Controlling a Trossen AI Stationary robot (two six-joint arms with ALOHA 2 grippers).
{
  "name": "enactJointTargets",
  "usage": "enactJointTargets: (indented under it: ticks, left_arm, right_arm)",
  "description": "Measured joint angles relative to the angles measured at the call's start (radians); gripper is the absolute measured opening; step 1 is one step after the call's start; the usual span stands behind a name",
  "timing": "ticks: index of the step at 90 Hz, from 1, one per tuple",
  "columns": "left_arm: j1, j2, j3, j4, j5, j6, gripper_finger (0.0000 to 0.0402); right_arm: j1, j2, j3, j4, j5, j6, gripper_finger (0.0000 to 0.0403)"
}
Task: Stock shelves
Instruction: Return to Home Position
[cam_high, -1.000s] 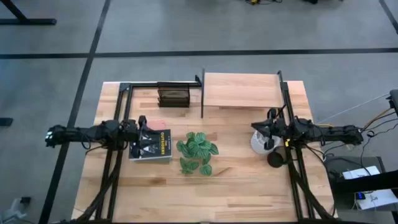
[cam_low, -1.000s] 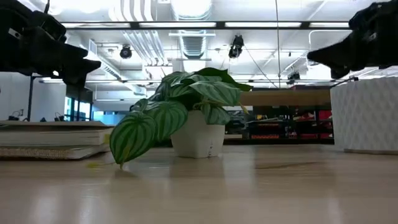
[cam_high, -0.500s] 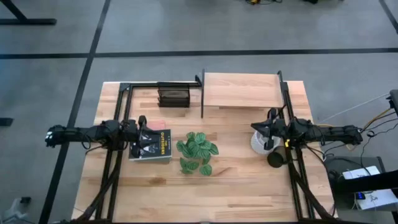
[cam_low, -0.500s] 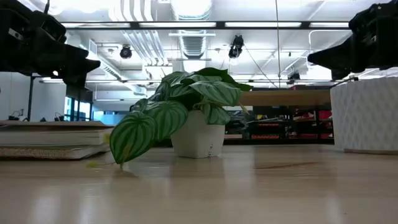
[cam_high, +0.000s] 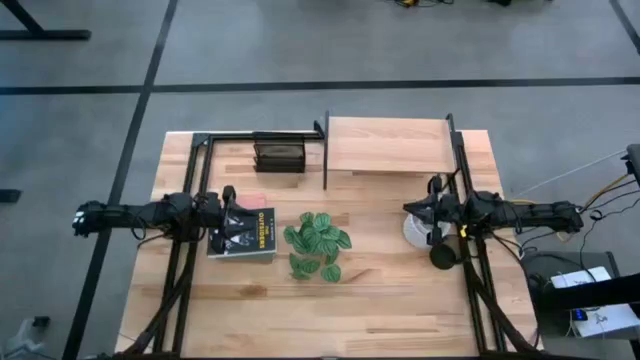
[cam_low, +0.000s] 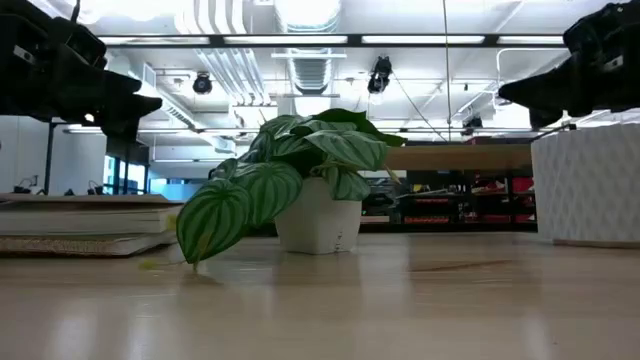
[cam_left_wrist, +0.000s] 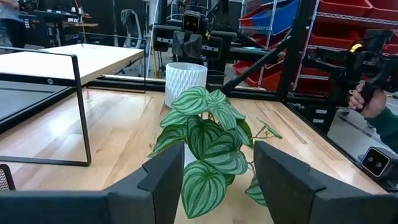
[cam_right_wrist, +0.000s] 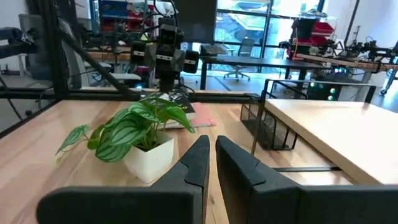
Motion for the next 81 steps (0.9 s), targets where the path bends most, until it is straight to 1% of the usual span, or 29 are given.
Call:
enactJointTargets:
  ticks: [24, 31, 50, 81]
  left_arm:
    - [0.000, 0.002, 0.000, 0.007, 0.006, -0.004, 0.0188]
    - [0.000, 0.008, 0.000, 0.007, 0.006, -0.036, 0.0188]
    - [0.000, 0.021, 0.000, 0.007, 0.005, -0.049, 0.0179]
    - [0.000, 0.029, 0.000, 0.010, -0.001, -0.049, 0.0167]
  right_arm:
    - [0.000, 0.027, 0.000, -0.001, 0.000, 0.004, 0.0014]
    - [0.000, 0.027, 0.000, -0.001, 0.000, 0.004, 0.0014]
    - [0.000, 0.026, 0.000, 0.000, 0.000, -0.045, 0.0014]
    - [0.000, 0.026, 0.000, 0.000, 0.000, -0.038, 0.0014]
